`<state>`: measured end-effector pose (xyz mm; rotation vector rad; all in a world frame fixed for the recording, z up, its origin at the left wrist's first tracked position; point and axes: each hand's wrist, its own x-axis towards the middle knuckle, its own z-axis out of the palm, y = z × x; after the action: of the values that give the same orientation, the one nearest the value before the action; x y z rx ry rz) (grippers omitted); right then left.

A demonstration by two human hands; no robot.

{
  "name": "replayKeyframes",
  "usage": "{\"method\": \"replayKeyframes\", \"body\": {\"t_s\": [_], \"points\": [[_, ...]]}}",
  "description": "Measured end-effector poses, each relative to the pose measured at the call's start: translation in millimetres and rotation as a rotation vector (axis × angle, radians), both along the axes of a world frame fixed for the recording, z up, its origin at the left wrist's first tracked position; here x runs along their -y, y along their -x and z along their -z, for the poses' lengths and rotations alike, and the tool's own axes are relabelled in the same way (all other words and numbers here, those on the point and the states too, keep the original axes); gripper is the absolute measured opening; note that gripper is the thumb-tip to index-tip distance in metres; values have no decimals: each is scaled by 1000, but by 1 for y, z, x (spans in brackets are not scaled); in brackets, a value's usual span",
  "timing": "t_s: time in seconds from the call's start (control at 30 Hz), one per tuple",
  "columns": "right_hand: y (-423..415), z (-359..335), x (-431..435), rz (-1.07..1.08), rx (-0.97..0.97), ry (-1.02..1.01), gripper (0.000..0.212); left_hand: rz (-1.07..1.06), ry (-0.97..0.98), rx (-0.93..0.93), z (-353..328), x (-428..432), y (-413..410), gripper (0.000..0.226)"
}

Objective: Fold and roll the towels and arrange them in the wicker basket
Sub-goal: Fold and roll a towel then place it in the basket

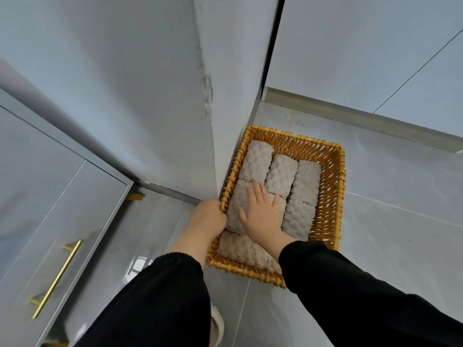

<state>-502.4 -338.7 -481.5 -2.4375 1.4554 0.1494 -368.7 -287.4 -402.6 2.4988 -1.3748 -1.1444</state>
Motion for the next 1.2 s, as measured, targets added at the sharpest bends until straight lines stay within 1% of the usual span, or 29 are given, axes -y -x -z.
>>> {"method": "replayKeyframes", "body": {"t_s": [0.13, 0.17, 0.2, 0.27, 0.3, 0.33, 0.4, 0.47, 0.53, 0.7, 0.8, 0.97, 1.07, 1.2], "points": [[7, -41, 0, 9, 38, 15, 64, 95, -43, -23, -28, -5, -1, 16], [9, -55, 2, 16, 58, 31, 64, 101, -44, -33, -40, -6, -2, 10], [9, -67, 4, 24, 81, 40, 64, 113, -39, -39, -51, -6, -4, 13], [9, -91, 5, 31, 142, 70, 64, 133, -47, -39, -79, -9, -6, 41], [10, -105, 5, 22, 175, 98, 64, 135, -39, -42, -96, -12, -7, 50], [10, -116, 5, 11, 196, 130, 63, 133, -23, -52, -110, -14, -8, 54], [9, -142, 3, -23, 258, 189, 60, 116, 35, -50, -141, -18, -12, 56], [6, -171, -5, -97, 359, 239, 56, 101, 109, 3, -175, -30, -18, 54], [4, -196, -17, -202, 409, 316, 54, 79, 183, 69, -205, -46, -25, 53], [-8, -252, -52, -356, 594, 472, 52, 20, 325, 171, -257, -93, -40, 56], [-31, -280, -70, -469, 653, 503, 52, -66, 428, 231, -279, -124, -52, 58], [-90, -318, -102, -552, 683, 437, 54, -276, 599, 300, -302, -179, -79, 58], [-123, -336, -129, -576, 734, 356, 61, -446, 692, 286, -311, -209, -97, 55], [-167, -349, -165, -595, 822, 241, 53, -691, 794, 253, -306, -245, -122, 52]]}}
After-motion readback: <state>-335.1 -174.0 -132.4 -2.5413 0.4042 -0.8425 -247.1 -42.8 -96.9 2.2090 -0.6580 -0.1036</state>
